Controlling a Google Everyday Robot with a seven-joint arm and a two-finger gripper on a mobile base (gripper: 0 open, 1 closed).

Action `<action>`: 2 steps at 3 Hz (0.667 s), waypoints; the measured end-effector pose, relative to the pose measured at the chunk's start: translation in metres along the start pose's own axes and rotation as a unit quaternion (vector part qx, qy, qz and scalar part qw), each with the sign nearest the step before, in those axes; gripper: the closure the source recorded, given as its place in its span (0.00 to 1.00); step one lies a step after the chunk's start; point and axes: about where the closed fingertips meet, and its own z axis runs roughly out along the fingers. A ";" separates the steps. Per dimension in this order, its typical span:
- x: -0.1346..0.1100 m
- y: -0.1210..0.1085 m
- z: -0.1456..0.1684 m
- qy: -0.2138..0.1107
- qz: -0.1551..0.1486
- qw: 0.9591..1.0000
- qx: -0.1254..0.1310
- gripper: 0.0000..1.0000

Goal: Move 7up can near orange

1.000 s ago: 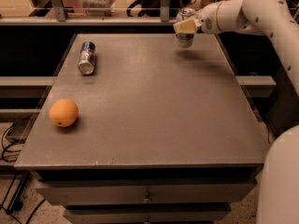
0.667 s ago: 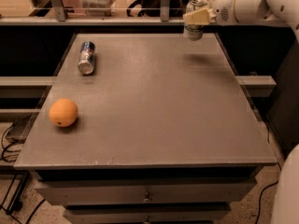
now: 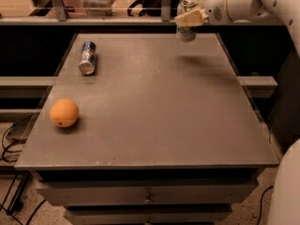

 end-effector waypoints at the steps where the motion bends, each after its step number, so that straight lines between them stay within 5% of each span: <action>1: -0.017 0.041 0.003 0.003 -0.050 0.998 -0.037 1.00; 2: -0.032 0.097 0.002 -0.002 -0.096 0.992 -0.078 1.00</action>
Offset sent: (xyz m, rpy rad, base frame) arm -0.1308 0.1190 0.0023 -0.1597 -0.0993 0.3488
